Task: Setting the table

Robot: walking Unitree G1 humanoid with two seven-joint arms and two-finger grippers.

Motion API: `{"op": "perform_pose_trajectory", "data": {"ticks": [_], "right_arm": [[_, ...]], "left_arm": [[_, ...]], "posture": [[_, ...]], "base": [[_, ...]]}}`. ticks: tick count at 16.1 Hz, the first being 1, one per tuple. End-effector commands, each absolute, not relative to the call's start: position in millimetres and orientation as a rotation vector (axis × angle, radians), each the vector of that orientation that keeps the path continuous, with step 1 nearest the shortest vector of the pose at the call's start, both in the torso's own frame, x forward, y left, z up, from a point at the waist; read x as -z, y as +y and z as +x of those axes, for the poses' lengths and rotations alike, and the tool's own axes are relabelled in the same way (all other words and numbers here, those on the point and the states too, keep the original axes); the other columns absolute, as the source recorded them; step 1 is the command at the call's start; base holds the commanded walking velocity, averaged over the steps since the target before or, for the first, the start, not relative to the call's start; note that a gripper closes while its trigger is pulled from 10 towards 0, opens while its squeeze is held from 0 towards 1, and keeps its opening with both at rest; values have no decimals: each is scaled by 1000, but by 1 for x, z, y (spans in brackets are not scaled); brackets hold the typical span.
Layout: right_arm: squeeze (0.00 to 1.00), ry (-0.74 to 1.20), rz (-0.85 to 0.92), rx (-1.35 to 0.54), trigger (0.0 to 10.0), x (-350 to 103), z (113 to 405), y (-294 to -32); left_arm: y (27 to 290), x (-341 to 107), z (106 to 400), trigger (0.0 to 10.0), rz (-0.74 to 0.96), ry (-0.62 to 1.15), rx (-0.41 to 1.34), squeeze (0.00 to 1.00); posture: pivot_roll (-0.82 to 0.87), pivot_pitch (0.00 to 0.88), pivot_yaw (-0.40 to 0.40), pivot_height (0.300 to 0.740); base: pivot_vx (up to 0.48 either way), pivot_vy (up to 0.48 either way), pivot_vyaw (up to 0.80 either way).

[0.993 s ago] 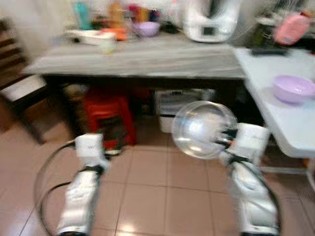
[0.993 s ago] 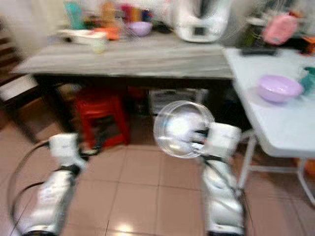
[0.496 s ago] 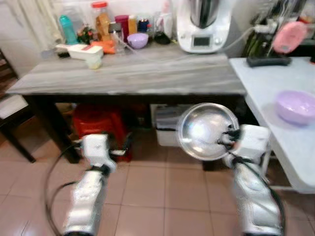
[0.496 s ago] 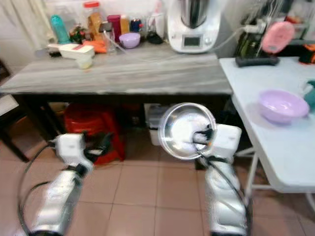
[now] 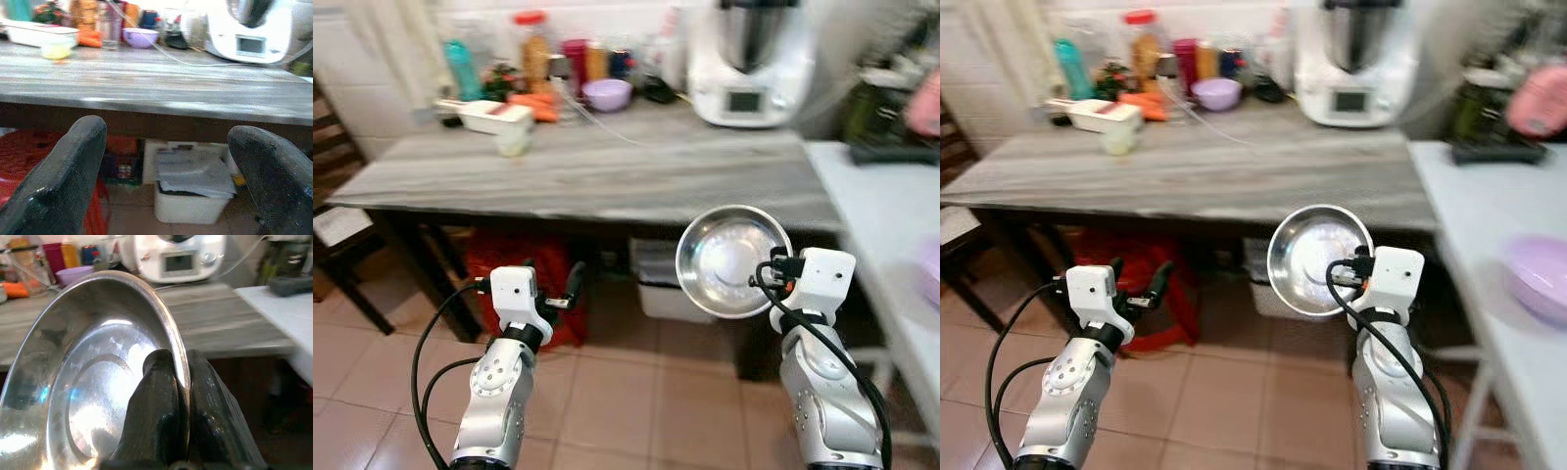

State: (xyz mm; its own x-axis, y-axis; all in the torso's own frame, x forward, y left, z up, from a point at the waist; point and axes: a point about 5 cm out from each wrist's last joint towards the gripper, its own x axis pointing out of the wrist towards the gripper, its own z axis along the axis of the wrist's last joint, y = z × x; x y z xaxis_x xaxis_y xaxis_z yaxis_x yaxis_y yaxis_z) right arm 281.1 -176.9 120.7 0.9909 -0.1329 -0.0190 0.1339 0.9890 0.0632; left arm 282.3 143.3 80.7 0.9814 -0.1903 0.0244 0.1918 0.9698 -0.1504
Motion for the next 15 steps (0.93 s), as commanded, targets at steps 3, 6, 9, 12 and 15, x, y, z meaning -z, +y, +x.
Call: {"op": "perform_pose_trajectory", "data": {"ticks": [3,6,9,12,15], "right_arm": [[0,-27,73,119,10000,-132,286,-171],[0,-34,80,130,10000,-133,287,-172],[0,-26,99,144,10000,-132,287,-172],[0,-30,102,142,10000,-132,288,-172],[0,-34,104,139,10000,-134,290,-171]], "left_arm": [[148,-84,287,10000,-141,-20,193,0],[144,-86,289,10000,-142,-25,221,0],[141,-85,289,10000,-144,-20,236,0],[139,-85,289,10000,-144,-18,246,0],[139,-84,287,10000,-144,-11,252,0]], "posture": [[-83,0,43,740],[-90,0,49,740],[-92,0,53,740],[-91,0,54,740],[-89,0,54,740]], "base": [[471,0,396],[472,0,150],[470,0,-415],[465,0,-467],[457,0,0]]}}
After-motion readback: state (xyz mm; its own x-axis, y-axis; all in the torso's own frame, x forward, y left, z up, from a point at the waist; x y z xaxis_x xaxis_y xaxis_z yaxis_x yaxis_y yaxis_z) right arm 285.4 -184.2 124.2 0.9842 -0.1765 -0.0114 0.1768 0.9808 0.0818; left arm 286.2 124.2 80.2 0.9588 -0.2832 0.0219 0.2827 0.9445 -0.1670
